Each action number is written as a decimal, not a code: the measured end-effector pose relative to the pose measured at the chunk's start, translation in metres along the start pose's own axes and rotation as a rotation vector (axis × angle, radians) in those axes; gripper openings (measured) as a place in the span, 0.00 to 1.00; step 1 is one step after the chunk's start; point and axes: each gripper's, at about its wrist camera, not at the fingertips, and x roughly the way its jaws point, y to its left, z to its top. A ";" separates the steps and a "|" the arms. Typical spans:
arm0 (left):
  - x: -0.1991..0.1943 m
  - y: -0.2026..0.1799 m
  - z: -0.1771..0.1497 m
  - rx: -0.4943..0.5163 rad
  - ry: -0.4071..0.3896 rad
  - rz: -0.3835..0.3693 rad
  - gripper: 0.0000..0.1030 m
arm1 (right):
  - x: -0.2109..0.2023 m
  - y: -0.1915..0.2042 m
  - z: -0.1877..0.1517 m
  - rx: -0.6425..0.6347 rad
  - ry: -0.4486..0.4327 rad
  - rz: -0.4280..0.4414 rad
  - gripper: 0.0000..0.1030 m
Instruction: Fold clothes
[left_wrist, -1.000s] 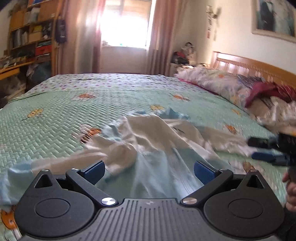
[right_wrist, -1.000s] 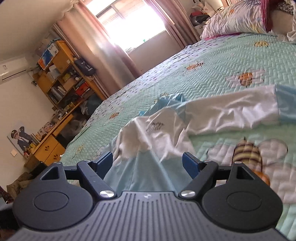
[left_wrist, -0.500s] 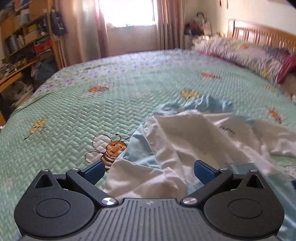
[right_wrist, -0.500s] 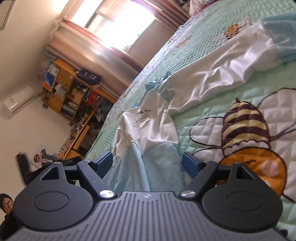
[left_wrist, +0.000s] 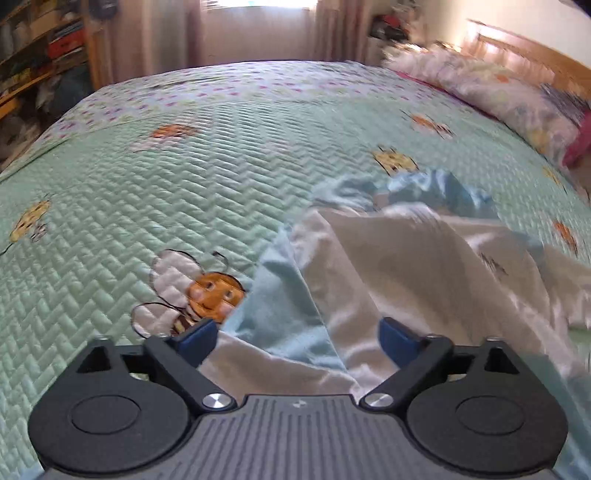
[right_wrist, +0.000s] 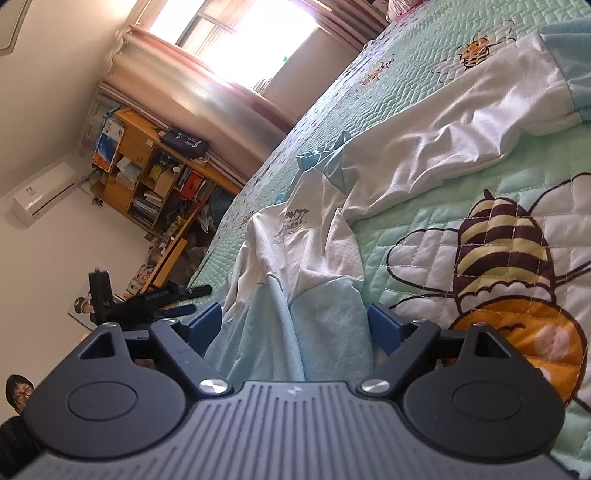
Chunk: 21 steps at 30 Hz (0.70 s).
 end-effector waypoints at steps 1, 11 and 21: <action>0.002 -0.005 -0.004 0.044 0.000 0.015 0.82 | 0.000 -0.001 0.001 0.004 0.000 0.002 0.84; -0.003 -0.006 -0.014 0.144 -0.029 0.020 0.05 | 0.002 0.001 0.001 -0.009 0.009 -0.006 0.84; -0.042 0.058 0.043 0.118 -0.144 0.204 0.01 | 0.002 0.003 0.001 -0.020 0.010 -0.010 0.85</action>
